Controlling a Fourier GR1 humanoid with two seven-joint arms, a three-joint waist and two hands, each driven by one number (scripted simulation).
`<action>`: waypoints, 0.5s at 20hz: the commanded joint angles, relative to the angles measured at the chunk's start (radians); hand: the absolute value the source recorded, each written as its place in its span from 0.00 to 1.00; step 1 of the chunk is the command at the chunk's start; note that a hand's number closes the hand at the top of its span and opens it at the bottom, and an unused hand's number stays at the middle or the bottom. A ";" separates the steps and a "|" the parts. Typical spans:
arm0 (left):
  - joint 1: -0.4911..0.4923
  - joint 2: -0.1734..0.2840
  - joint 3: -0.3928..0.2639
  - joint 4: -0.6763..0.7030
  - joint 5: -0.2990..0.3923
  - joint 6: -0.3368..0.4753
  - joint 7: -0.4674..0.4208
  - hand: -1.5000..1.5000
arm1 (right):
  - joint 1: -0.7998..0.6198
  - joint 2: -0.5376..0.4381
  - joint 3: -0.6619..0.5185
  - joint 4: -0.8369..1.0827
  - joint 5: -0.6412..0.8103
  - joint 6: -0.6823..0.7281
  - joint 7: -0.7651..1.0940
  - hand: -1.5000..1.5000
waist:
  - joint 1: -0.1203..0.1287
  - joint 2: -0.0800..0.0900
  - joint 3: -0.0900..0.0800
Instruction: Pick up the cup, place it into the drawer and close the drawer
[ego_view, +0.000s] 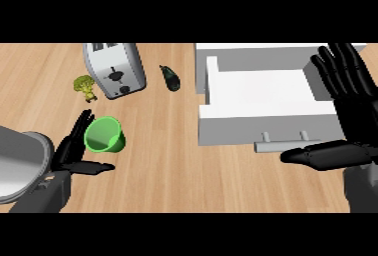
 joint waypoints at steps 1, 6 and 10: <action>0.009 -0.040 -0.014 0.019 -0.020 -0.044 -0.116 0.00 | -0.050 -0.015 -0.021 0.051 -0.020 0.011 0.004 0.00 | 0.002 0.003 -0.001; -0.014 -0.003 0.000 0.034 -0.017 -0.052 -0.115 0.00 | -0.020 -0.001 -0.001 -0.003 -0.012 -0.003 0.035 0.00 | -0.007 0.005 -0.002; 0.019 -0.036 -0.012 0.035 -0.028 -0.073 -0.162 0.00 | 0.051 -0.010 -0.013 -0.023 -0.019 0.027 -0.012 0.00 | -0.005 0.001 0.000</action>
